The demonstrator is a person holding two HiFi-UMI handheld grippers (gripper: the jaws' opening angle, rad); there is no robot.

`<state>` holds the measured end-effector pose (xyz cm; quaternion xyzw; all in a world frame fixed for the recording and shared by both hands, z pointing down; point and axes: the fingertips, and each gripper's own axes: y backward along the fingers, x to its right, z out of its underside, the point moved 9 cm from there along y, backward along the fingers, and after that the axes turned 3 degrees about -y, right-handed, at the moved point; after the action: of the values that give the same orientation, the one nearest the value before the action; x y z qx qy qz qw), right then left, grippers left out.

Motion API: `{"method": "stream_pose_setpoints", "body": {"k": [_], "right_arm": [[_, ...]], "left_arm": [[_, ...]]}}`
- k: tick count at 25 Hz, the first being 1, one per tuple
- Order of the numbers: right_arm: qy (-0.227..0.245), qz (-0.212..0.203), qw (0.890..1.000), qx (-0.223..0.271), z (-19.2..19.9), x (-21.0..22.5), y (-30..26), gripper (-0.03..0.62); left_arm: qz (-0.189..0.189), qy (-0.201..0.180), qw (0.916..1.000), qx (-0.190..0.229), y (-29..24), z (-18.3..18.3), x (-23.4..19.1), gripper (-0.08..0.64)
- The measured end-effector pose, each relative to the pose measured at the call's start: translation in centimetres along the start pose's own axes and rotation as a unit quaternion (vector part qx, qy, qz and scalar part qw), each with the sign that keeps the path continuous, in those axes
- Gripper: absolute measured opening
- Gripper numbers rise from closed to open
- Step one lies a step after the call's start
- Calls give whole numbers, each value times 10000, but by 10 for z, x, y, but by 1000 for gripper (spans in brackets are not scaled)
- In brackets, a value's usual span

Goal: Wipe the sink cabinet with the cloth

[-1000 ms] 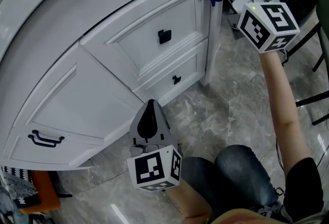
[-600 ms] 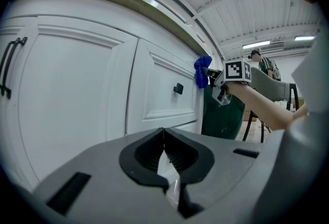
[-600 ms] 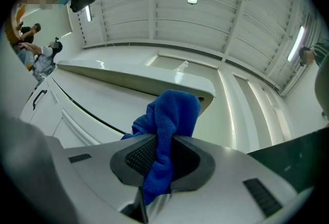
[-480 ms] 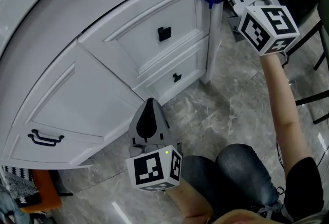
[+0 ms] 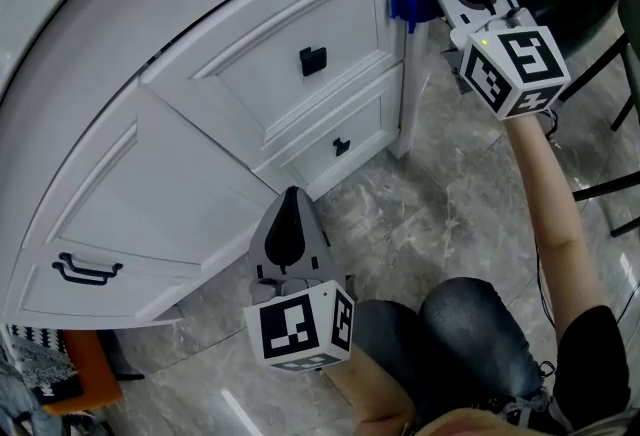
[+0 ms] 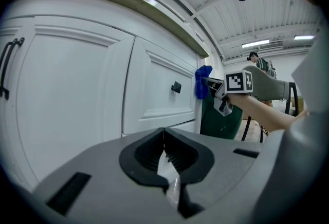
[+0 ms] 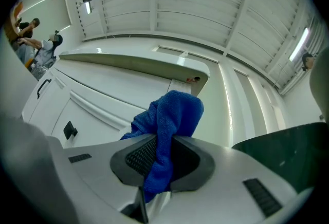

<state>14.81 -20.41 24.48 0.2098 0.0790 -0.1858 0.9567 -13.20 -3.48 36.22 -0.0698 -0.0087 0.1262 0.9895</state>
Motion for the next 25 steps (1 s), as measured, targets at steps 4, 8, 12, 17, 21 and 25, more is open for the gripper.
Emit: {"method": "stream_pose_setpoints", "body": {"k": [4,8,12,17,21,25], "right_arm": [[135,52,9999,-88,17,-3,6,75],[327,92,9993,-164,26,-6,11,75],[167,49,9995,-251,37,-8,14,75],[85,-13,9992,-397,50,-9,20,75],[55,-38,9989,-458,56,-9,22,75],[46,-28,9988,-480,59,-10,23,75]], "left_arm": [[22,-25,10000,-17,-2,0,3,5],[47,-58,10000,-40,-3,0,7,6],[43,-74,10000,-46,-6,-1,8,6],[131,-59,9999,-45,-8,-1,12,6],[126,-71,9999,-64,-9,-1,13,5],[101,-70,9999,-77,-9,0,13,6]]}}
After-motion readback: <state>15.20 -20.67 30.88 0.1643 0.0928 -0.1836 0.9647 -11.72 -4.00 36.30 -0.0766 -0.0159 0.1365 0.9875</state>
